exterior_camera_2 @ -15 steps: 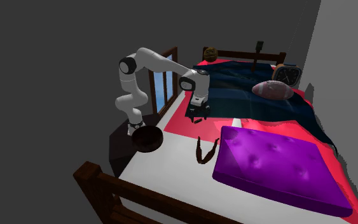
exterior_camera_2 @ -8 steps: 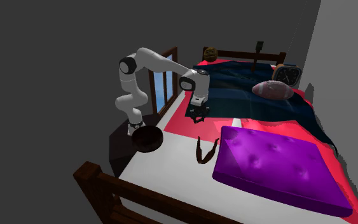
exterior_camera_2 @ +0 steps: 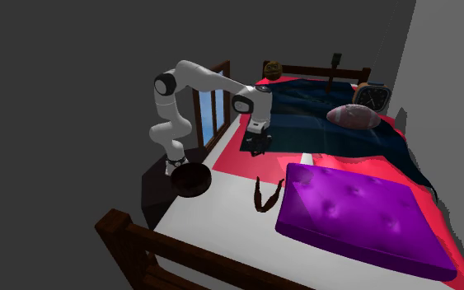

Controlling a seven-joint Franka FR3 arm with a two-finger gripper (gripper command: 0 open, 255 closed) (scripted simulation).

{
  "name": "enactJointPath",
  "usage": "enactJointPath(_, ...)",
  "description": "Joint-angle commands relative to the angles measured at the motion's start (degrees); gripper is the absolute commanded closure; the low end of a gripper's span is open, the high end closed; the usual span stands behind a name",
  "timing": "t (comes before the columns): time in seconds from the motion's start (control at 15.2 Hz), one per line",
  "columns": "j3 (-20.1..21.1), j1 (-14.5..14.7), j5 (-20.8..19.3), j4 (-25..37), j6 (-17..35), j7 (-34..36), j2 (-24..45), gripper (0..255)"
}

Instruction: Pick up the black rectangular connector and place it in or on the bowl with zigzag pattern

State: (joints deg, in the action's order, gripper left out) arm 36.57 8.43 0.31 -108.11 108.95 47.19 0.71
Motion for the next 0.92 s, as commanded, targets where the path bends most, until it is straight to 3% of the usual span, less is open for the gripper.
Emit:
enactJointPath(0.0, 0.01, 0.0, 0.14, 1.37, -1.57, -0.02, -0.22, 255)
enactJointPath(0.86, 0.02, 0.01, 0.12, 11.4, -11.6, 0.08, -0.22, 255)
